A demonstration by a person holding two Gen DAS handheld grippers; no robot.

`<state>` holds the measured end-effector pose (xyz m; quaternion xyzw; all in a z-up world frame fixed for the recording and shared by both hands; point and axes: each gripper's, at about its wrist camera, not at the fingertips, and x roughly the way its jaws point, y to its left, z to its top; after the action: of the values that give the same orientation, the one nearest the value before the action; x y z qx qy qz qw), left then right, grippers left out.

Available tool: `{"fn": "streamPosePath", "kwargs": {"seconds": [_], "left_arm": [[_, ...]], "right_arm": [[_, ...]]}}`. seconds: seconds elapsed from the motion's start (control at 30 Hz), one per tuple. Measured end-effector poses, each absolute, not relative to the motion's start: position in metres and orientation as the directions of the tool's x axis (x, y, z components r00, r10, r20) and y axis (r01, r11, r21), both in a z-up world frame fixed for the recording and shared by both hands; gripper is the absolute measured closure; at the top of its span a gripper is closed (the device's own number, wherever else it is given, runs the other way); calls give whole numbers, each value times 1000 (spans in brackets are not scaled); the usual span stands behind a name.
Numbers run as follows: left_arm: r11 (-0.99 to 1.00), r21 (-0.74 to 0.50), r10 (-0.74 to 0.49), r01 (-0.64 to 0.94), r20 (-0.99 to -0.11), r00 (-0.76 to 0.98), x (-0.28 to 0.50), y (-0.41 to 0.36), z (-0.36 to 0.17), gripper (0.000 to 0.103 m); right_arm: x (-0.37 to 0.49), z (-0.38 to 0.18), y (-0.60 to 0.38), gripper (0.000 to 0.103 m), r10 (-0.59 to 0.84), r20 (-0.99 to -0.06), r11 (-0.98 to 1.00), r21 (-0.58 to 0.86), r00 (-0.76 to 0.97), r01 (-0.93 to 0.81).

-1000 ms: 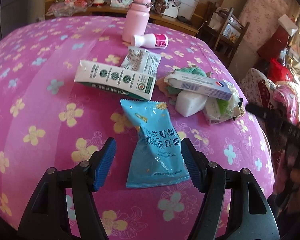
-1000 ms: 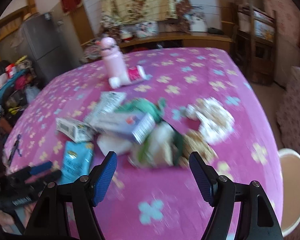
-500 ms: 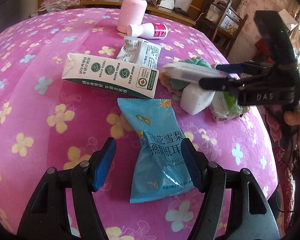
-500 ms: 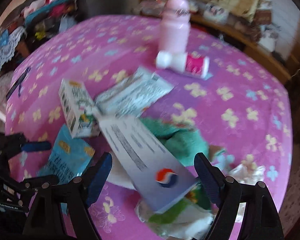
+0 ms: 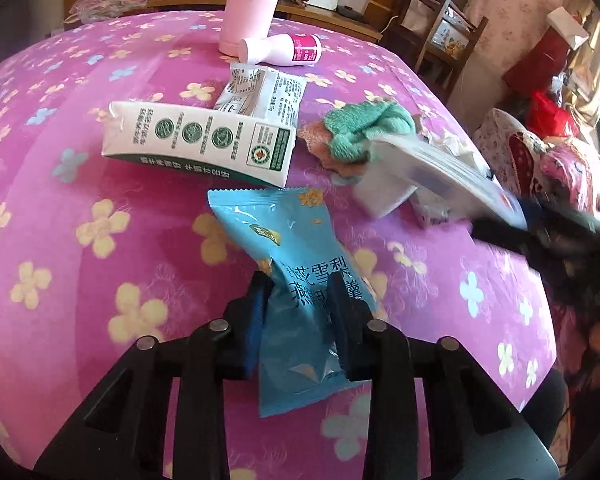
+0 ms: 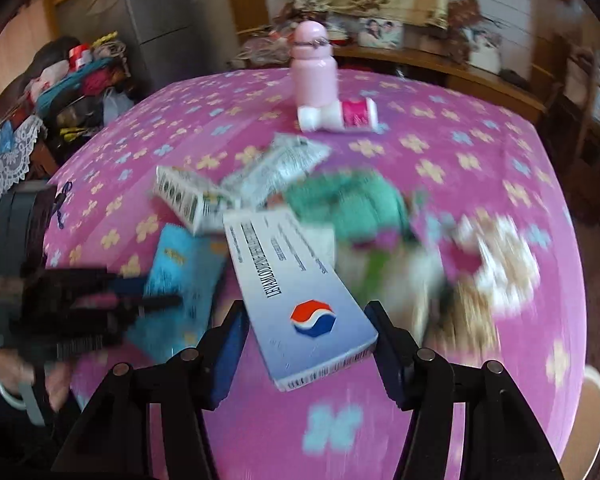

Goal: Collect trash
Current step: 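Grasp the white tablet box with the right tool while the left tool grasps the blue snack packet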

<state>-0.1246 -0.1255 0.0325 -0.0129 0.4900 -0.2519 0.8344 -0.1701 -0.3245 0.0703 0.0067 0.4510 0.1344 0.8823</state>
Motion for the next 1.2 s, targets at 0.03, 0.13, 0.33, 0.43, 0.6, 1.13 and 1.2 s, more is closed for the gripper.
{"fn": "streamPosePath", "kwargs": {"seconds": [0.03, 0.13, 0.33, 0.43, 0.6, 1.13, 1.2], "left_arm": [[873, -266, -431, 409, -814, 389, -127, -124, 33, 76], [868, -262, -428, 421, -825, 369, -135, -119, 36, 78], [855, -262, -430, 448, -841, 329, -156, -113, 38, 77], [865, -265, -421, 425, -845, 329, -156, -110, 34, 69], [875, -271, -421, 400, -835, 355, -158, -109, 29, 47], [767, -263, -543, 585, -751, 376, -197, -173, 89, 79], [751, -268, -560, 604, -743, 367, -199, -190, 95, 79]], "right_arm": [[-185, 65, -328, 46, 234, -803, 968, 142, 549, -205], [-215, 49, -331, 46, 195, -836, 979, 132, 513, -156], [-239, 40, -326, 26, 180, -840, 981, 117, 512, -153], [-234, 42, -310, 24, 135, -828, 983, 43, 544, -178], [-214, 22, -301, 33, 90, -850, 985, -3, 520, -175], [-279, 92, -375, 54, 108, -724, 991, 132, 681, -17], [-286, 96, -387, 54, 77, -718, 993, 121, 692, 15]]}}
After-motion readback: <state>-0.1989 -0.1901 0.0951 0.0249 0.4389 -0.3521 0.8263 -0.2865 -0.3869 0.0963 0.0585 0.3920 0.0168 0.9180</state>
